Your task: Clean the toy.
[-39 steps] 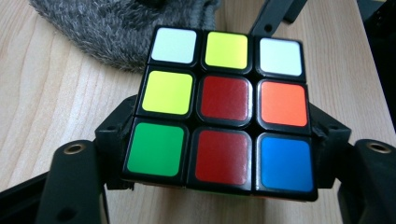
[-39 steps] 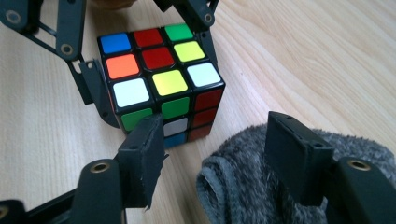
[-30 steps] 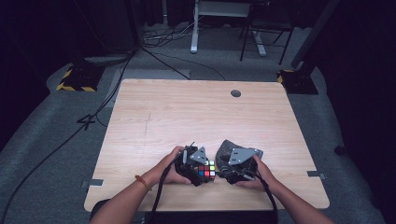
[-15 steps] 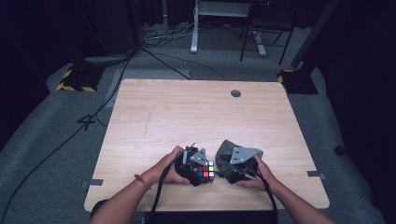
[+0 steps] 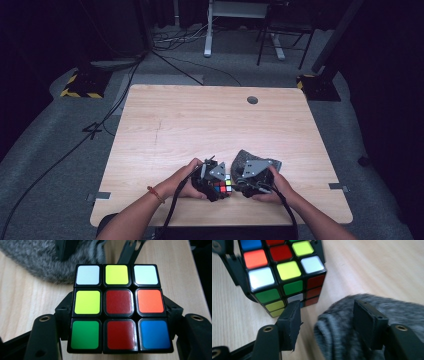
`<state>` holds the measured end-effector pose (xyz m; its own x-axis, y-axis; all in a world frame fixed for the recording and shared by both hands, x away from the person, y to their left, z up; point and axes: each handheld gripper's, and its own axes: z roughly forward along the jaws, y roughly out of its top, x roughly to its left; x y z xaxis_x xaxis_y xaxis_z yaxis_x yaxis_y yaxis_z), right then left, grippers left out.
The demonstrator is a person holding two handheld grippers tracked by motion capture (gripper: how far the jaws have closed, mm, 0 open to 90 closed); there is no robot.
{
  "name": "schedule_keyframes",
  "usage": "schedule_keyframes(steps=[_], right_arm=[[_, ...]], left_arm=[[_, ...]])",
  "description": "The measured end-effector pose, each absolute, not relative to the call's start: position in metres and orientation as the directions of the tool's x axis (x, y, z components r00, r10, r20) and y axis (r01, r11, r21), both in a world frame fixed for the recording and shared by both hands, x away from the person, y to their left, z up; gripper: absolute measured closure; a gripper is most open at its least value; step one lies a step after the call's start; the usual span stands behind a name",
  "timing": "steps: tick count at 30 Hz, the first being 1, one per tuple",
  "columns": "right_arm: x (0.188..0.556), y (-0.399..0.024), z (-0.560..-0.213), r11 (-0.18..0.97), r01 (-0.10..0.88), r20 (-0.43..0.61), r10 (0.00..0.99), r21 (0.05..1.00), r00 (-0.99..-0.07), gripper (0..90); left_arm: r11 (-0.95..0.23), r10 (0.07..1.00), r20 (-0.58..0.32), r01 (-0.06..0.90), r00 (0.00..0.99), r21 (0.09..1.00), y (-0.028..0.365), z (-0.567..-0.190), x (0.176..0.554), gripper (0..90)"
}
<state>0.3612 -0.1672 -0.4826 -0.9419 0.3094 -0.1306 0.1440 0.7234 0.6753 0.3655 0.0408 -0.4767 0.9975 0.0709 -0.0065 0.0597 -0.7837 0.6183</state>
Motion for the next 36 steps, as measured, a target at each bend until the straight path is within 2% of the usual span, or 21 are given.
schedule_keyframes(steps=[5, 9, 18, 21, 25, 31, 36], right_arm=[[0.364, -0.176, -0.478, 0.652, 0.167, -0.068, 0.320, 0.740, -0.945, 40.8], [0.361, -0.180, -0.469, 0.613, 0.139, -0.065, 0.299, 0.777, -0.952, 40.9], [0.359, -0.176, -0.463, 0.594, 0.124, -0.065, 0.287, 0.795, -0.956, 41.2], [0.358, -0.175, -0.457, 0.548, 0.128, -0.036, 0.278, 0.827, -0.960, 41.9], [0.352, -0.171, -0.447, 0.567, 0.090, -0.085, 0.275, 0.819, -0.958, 40.5], [0.356, -0.186, -0.447, 0.590, 0.139, -0.079, 0.329, 0.795, -0.941, 40.4], [0.360, -0.186, -0.460, 0.670, 0.150, -0.083, 0.302, 0.727, -0.950, 39.5]], left_arm=[[-0.773, 0.072, -0.005, 0.059, 0.997, 0.631, 0.041, -0.477, 0.363, 33.4], [-0.760, 0.066, -0.002, 0.052, 0.998, 0.648, 0.040, -0.475, 0.363, 32.9], [-0.752, 0.057, 0.003, 0.041, 0.998, 0.658, 0.038, -0.473, 0.362, 32.1], [-0.762, 0.048, 0.026, 0.020, 0.999, 0.647, 0.032, -0.473, 0.359, 32.4], [-0.761, 0.042, 0.074, -0.016, 0.996, 0.649, 0.027, -0.471, 0.354, 32.9], [-0.706, 0.058, 0.081, -0.016, 0.995, 0.709, 0.033, -0.462, 0.354, 33.1], [-0.702, 0.043, 0.086, -0.031, 0.995, 0.711, 0.031, -0.462, 0.352, 33.0]])
